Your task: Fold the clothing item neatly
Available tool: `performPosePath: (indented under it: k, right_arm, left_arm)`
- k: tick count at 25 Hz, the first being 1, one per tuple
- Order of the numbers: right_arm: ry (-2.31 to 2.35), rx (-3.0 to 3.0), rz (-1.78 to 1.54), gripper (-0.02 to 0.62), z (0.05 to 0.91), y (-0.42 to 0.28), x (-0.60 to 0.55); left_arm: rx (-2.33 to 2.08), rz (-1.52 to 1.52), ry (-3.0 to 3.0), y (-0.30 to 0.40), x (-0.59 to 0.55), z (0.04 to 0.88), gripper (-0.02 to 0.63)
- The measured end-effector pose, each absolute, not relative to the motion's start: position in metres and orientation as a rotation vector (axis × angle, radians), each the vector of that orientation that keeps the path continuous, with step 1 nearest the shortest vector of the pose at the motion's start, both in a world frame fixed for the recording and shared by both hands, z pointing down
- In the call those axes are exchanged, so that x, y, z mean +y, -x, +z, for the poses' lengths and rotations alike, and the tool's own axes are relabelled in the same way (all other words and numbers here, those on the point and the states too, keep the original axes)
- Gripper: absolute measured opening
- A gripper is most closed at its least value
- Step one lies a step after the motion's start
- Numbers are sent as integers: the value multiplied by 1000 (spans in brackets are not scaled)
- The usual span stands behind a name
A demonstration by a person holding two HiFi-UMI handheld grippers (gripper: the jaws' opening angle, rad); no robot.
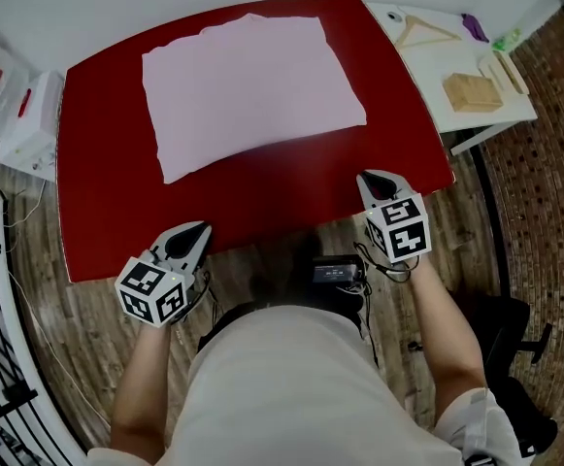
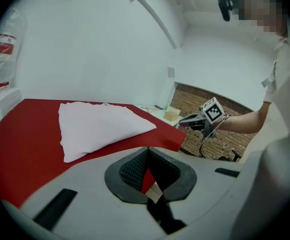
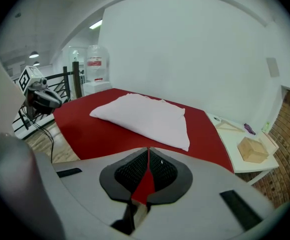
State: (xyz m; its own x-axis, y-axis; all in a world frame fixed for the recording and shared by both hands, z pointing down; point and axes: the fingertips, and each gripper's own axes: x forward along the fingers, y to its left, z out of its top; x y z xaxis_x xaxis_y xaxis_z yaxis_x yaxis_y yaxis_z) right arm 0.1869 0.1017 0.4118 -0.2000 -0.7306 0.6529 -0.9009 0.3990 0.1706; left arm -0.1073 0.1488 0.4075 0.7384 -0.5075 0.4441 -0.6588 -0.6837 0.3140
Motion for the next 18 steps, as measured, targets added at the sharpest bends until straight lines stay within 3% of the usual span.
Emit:
performPosePath:
  k: [18]
  right_arm:
    - [-1245,-2280,523,15,373,-186,172]
  left_arm:
    - [-856,231,-2396,15,231,360,5]
